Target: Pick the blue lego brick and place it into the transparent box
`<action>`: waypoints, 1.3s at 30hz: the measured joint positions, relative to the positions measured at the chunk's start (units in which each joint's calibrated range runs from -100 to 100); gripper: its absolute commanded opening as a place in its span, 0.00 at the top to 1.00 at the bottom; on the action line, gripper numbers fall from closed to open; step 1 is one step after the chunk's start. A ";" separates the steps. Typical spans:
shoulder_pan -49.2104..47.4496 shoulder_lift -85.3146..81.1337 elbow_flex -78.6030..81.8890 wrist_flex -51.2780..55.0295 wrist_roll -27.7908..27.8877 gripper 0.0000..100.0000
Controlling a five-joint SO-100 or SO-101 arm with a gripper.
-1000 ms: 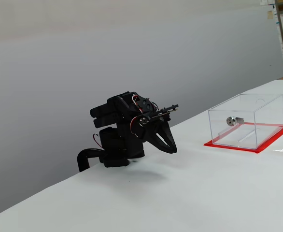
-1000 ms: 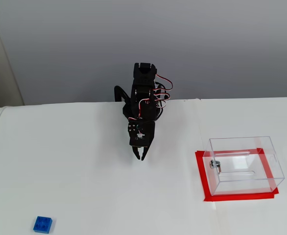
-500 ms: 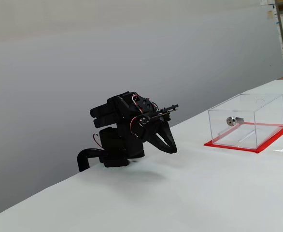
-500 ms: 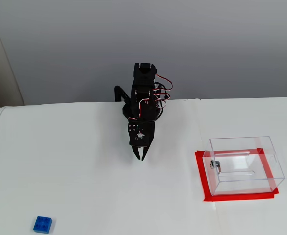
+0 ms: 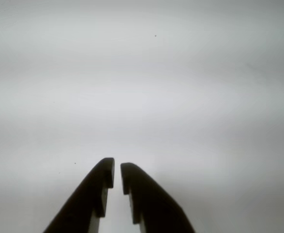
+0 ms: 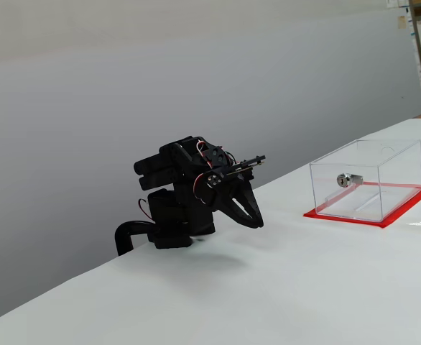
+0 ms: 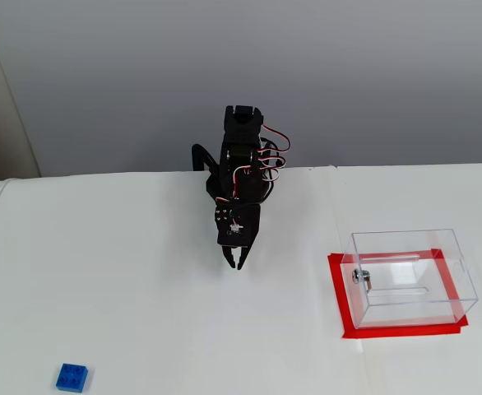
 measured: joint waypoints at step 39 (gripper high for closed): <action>31.84 41.01 -36.80 0.43 0.00 0.98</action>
